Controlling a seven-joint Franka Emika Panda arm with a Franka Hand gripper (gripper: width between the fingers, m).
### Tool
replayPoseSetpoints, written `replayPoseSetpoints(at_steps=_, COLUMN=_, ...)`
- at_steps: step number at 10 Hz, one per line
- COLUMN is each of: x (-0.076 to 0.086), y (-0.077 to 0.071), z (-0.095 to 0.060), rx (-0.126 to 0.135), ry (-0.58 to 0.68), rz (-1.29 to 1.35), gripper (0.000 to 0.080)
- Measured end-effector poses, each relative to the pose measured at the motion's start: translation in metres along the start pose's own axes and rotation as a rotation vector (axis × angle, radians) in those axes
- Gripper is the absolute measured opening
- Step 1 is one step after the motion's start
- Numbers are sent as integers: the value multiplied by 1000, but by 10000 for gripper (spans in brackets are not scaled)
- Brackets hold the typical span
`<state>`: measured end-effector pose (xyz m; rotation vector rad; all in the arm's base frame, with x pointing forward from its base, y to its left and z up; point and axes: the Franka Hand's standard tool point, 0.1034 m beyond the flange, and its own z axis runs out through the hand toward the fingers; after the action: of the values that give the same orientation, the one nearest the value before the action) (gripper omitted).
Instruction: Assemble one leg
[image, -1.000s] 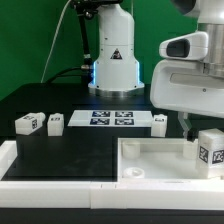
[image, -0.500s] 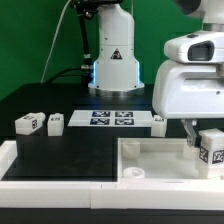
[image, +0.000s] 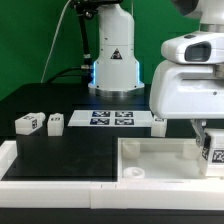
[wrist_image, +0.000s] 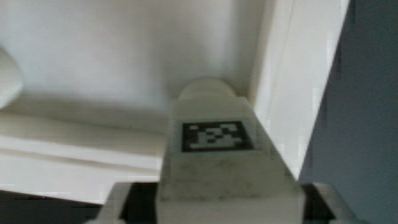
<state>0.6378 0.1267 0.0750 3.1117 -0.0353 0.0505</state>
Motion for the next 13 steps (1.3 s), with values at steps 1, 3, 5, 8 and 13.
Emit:
replayPoseSetpoints(at_steps=1, x=0, y=1, z=0, rx=-1, ry=0, rz=144, gripper=292)
replayPoseSetpoints(at_steps=3, x=1, y=4, z=0, rx=6, ry=-2, rz=489, gripper=292)
replayPoseSetpoints(at_steps=5, x=-2, y=5, z=3, rx=12, ry=-12, rz=865, gripper=292)
replayPoseSetpoints(at_steps=8, x=-3, y=3, z=3, rx=-6, ry=-2, rz=1170, gripper=294)
replayPoseSetpoints(at_steps=13, x=2, y=3, z=1, rx=17, ry=26, rz=998, gripper=633)
